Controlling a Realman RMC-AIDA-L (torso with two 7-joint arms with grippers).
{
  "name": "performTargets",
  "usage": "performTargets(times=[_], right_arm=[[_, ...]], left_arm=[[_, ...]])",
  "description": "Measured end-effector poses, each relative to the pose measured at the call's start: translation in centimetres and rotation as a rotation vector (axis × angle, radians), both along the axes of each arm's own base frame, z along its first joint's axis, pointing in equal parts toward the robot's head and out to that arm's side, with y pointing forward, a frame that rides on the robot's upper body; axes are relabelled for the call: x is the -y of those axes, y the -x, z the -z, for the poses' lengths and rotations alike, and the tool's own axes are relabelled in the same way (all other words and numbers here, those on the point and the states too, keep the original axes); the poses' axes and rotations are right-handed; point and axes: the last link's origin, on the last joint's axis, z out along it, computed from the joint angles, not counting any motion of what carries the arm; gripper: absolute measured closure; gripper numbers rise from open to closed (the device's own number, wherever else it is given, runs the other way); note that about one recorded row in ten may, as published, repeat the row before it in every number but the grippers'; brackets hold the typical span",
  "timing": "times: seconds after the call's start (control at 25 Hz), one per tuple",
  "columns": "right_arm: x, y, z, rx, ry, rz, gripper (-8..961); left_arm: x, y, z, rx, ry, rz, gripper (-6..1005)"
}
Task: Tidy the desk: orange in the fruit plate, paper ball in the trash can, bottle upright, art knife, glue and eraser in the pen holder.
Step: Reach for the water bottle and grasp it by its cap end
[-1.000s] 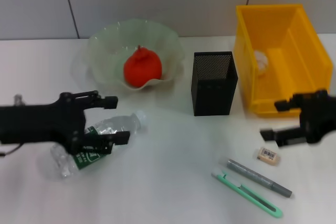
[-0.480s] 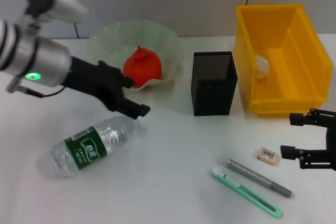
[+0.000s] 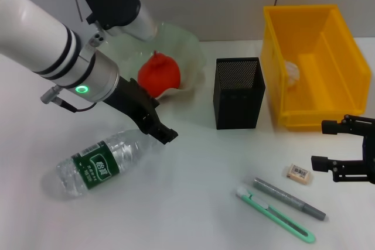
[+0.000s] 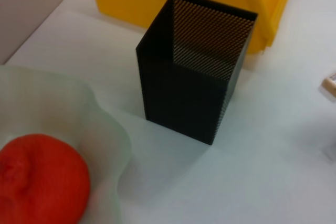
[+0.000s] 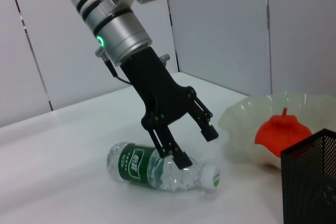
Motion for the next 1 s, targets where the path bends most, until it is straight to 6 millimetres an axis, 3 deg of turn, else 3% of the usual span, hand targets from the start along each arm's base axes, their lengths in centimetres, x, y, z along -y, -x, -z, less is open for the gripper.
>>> performTargets(times=[0.44,1.0], right_arm=[[-0.9,0.9,0.2,-0.010,0.009,-0.013,111],[-1.2,1.3,0.5,-0.025,0.018,-0.012,111]], left_arm=[[-0.7,1.4,3.0,-0.077,-0.038,-0.036,293],[-0.7,2.6,3.9,-0.122,-0.057,-0.041,305]])
